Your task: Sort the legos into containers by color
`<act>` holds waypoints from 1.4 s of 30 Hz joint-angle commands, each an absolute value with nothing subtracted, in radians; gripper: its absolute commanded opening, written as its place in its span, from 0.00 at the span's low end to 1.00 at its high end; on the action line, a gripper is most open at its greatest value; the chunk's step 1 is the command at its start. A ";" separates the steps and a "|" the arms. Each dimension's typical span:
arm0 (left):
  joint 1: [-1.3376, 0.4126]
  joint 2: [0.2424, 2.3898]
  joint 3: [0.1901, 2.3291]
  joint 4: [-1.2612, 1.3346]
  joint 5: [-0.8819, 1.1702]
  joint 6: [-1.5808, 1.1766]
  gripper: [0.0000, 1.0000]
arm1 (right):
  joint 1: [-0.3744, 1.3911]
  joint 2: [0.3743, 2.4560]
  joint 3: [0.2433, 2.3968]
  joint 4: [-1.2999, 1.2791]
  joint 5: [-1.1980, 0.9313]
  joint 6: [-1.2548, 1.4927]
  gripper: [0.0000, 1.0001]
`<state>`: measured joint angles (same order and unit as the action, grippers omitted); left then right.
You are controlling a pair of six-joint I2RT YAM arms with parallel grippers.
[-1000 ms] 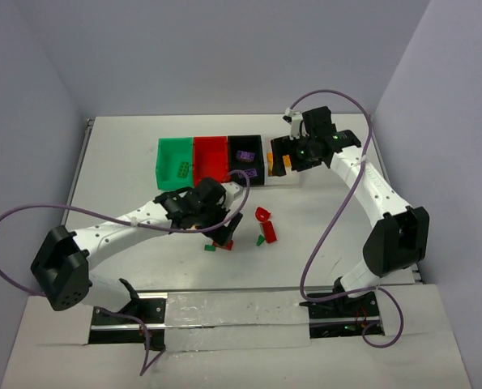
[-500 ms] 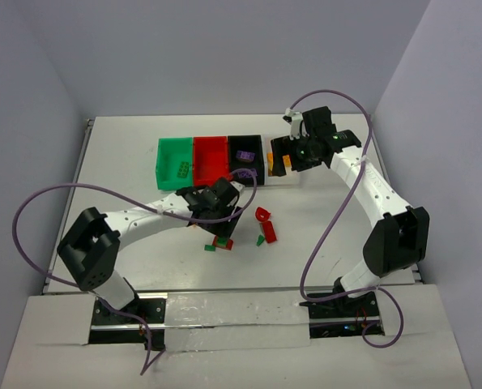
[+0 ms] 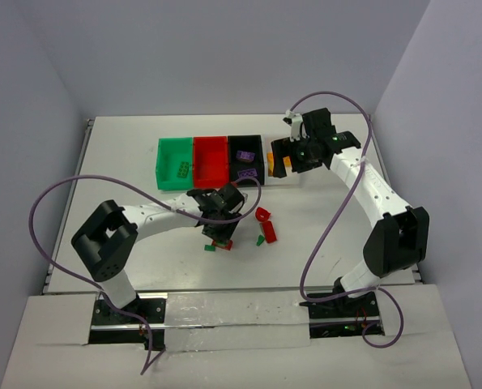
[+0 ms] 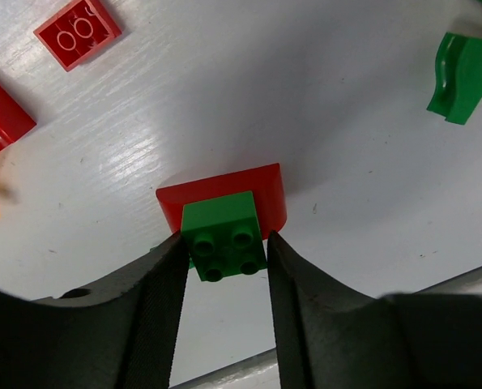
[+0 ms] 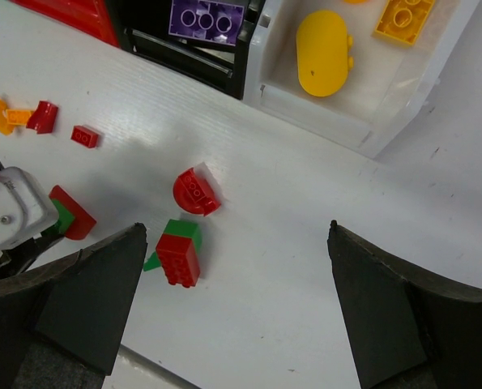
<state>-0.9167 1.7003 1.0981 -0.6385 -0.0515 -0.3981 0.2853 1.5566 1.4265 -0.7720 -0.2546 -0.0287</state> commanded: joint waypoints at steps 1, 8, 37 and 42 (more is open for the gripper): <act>-0.925 1.712 1.130 -0.632 -0.072 -0.406 0.47 | 0.280 1.527 1.429 -0.739 -0.253 -0.044 1.00; -0.925 1.672 1.162 -0.660 -0.109 -0.370 0.16 | 0.281 1.534 1.439 -0.742 -0.266 -0.052 1.00; -0.236 1.276 0.909 0.522 1.274 -1.440 0.00 | 0.627 1.408 1.573 -0.662 -0.611 -0.329 1.00; -0.236 1.285 0.827 0.795 1.275 -1.689 0.00 | 0.704 1.466 1.628 -0.690 -0.573 -0.366 1.00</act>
<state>-0.2359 1.3096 0.8506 0.4223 1.2076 -1.4012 0.6650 1.4325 1.5633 -0.6554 -0.6240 -0.2973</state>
